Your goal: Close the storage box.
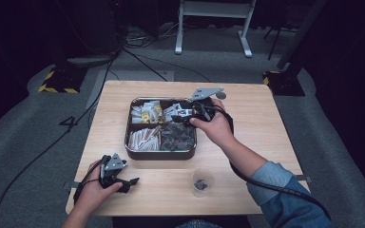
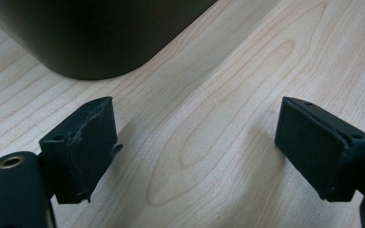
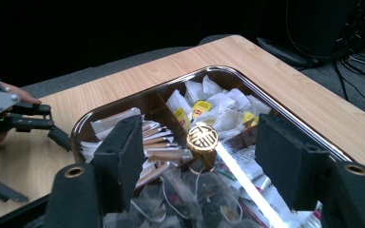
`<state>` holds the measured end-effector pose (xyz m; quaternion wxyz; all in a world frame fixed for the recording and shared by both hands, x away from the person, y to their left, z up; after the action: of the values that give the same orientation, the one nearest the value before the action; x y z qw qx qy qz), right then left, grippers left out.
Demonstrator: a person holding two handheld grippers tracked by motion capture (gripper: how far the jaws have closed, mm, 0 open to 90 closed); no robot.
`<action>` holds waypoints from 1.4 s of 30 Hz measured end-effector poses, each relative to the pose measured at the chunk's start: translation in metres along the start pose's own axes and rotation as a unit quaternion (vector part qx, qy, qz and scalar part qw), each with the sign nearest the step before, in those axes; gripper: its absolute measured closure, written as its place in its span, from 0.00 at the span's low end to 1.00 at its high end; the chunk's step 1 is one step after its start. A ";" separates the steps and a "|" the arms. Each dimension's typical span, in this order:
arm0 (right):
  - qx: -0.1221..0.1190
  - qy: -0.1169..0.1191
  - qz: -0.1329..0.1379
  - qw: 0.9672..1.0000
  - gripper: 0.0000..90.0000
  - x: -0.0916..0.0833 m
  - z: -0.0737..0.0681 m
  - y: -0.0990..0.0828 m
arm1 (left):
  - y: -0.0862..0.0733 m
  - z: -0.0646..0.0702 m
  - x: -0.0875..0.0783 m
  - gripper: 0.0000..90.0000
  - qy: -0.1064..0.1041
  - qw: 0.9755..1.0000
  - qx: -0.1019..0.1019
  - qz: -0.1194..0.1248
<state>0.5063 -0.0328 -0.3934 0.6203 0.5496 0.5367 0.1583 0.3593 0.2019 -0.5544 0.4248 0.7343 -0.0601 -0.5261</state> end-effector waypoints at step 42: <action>0.053 -0.058 0.005 0.997 0.37 -0.142 0.063 -0.108 | -0.007 0.000 -0.006 0.17 0.014 1.000 -0.010 -0.001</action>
<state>0.4636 -0.2138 -0.4268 0.6196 0.5928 0.5046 0.1000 0.3541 0.2101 -0.5546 0.4319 0.7378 -0.0480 -0.5166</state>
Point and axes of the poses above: each handheld gripper's, and its own axes: x roughly forward along the jaws, y roughly out of its top, z roughly to its right, the point moved 7 cm from there along x, roughly forward along the jaws, and after that the axes turned 10 degrees about x, right-handed, at the moved point
